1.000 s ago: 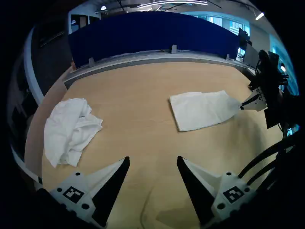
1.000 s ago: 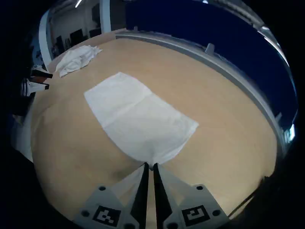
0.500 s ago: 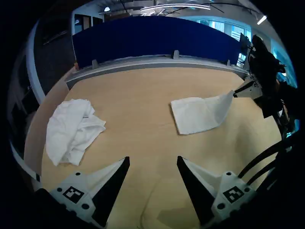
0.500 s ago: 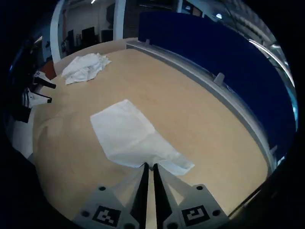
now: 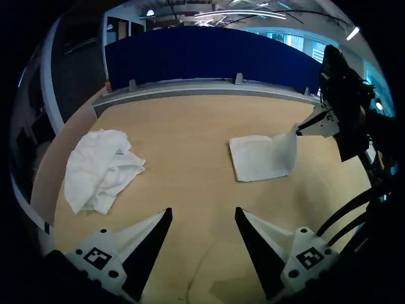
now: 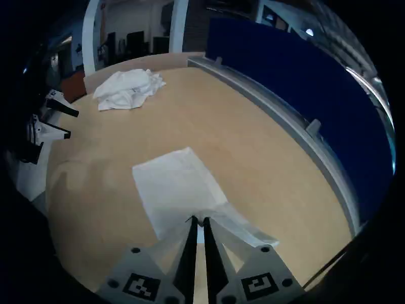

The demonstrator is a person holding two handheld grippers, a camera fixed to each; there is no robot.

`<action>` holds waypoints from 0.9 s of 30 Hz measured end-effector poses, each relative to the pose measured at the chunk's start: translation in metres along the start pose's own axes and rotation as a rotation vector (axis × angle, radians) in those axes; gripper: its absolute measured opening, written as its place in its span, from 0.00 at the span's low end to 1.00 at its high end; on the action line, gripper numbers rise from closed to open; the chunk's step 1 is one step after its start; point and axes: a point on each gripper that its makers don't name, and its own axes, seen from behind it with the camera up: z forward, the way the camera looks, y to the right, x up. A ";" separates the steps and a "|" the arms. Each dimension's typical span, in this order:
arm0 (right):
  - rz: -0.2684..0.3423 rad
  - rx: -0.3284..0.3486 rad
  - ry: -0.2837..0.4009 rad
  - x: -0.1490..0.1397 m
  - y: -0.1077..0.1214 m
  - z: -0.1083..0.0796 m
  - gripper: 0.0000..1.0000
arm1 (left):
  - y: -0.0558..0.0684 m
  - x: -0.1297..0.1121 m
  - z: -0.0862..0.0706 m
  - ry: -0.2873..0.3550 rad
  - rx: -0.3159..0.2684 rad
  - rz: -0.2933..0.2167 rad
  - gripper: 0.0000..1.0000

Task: Fold towel

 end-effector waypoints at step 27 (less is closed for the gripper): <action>-0.117 0.264 -0.041 0.032 -0.116 0.129 0.09 | -0.009 -0.025 -0.012 -0.011 0.051 -0.086 0.92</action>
